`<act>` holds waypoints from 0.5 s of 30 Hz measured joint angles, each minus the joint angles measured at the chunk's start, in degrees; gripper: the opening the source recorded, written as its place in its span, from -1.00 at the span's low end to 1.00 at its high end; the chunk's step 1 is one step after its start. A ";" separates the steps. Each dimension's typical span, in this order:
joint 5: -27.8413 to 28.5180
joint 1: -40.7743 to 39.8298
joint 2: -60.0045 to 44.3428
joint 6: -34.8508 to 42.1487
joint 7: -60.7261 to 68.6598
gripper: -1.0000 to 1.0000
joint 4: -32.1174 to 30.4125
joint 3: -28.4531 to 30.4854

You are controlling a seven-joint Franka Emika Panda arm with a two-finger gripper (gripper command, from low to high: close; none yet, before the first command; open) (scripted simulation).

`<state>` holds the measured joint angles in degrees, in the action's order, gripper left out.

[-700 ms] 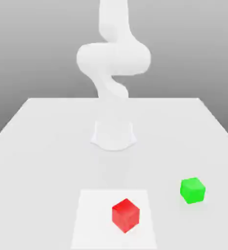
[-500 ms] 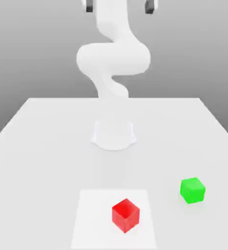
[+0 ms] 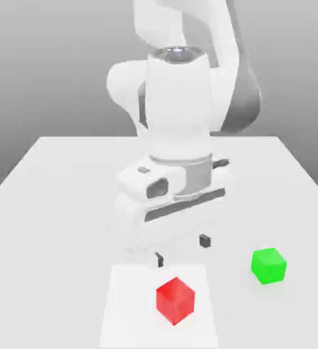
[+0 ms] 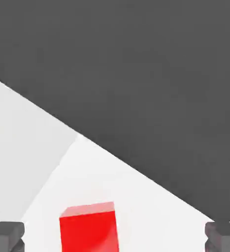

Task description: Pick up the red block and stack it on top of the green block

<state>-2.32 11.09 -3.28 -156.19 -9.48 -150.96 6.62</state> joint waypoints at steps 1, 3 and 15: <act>0.06 -0.01 -2.03 -1.36 0.79 0.00 -0.31 -0.05; -0.68 -0.39 -6.14 -4.56 1.97 0.00 -0.14 -0.61; -2.25 -1.74 -12.46 -9.73 3.32 -1.00 0.66 -2.33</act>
<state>-4.56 9.35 -15.74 -165.92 -6.16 -150.30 4.29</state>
